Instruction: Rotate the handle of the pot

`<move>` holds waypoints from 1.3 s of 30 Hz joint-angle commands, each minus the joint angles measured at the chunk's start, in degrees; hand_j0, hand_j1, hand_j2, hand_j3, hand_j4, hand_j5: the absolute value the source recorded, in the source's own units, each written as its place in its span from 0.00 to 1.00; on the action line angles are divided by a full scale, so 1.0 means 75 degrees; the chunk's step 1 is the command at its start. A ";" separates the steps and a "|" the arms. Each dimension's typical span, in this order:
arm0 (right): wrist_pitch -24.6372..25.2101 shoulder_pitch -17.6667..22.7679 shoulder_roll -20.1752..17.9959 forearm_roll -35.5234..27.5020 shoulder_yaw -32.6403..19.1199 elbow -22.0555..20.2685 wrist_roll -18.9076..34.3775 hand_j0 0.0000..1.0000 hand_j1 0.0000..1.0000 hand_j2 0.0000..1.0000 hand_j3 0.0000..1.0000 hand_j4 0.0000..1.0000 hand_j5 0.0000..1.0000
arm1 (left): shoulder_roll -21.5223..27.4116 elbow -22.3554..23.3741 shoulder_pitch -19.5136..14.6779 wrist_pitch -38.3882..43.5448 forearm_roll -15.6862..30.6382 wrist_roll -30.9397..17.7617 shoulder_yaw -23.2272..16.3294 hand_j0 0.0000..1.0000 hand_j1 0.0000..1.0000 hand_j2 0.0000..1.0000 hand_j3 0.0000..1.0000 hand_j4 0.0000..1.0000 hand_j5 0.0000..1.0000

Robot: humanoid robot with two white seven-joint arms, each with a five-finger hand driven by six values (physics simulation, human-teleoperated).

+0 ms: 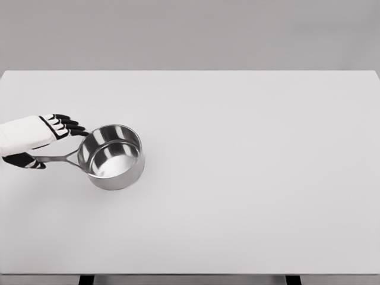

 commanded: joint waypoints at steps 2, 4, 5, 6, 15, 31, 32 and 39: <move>0.0001 0.0000 0.0000 0.0001 0.0000 0.0001 0.0002 1.00 1.00 1.00 1.00 1.00 1.00 | -0.0001 0.0103 0.0012 0.0011 0.0035 -0.0001 0.0097 1.00 1.00 1.00 1.00 1.00 1.00; 0.0001 0.0000 0.0000 0.0001 0.0000 0.0001 0.0002 1.00 1.00 1.00 1.00 1.00 1.00 | -0.0001 0.0162 0.0012 0.0011 0.0035 -0.0001 0.0109 1.00 1.00 1.00 1.00 1.00 1.00; 0.0001 0.0000 0.0000 0.0001 0.0000 0.0001 0.0002 1.00 1.00 1.00 1.00 1.00 1.00 | -0.0001 0.0174 0.0012 0.0011 0.0035 -0.0001 0.0109 1.00 1.00 1.00 1.00 1.00 1.00; 0.0001 0.0000 0.0000 0.0001 0.0000 0.0001 0.0002 1.00 1.00 1.00 1.00 1.00 1.00 | -0.0001 0.0185 0.0012 0.0011 0.0046 -0.0001 0.0121 1.00 1.00 1.00 1.00 1.00 1.00; 0.0001 0.0000 0.0000 0.0001 0.0000 0.0001 0.0002 1.00 1.00 1.00 1.00 1.00 1.00 | -0.0001 0.0584 -0.0012 0.0011 0.0047 -0.0001 0.0144 1.00 1.00 1.00 1.00 1.00 1.00; -0.0010 0.0000 0.0000 0.0001 0.0000 0.0001 0.0002 1.00 1.00 1.00 1.00 1.00 1.00 | 0.0738 -0.0998 -0.0047 0.0011 0.2695 -0.0024 0.0332 1.00 1.00 1.00 1.00 1.00 1.00; 0.0001 0.0000 0.0000 0.0001 0.0000 0.0001 0.0002 1.00 1.00 1.00 1.00 1.00 1.00 | 0.0738 -0.1010 -0.0129 0.0011 0.2788 -0.0036 0.0332 1.00 1.00 1.00 1.00 1.00 1.00; 0.0001 0.0000 0.0000 0.0001 0.0000 0.0001 0.0002 1.00 1.00 1.00 1.00 1.00 1.00 | 0.0538 -0.1537 -0.0363 0.0011 0.3504 -0.0047 0.0332 1.00 1.00 1.00 1.00 1.00 1.00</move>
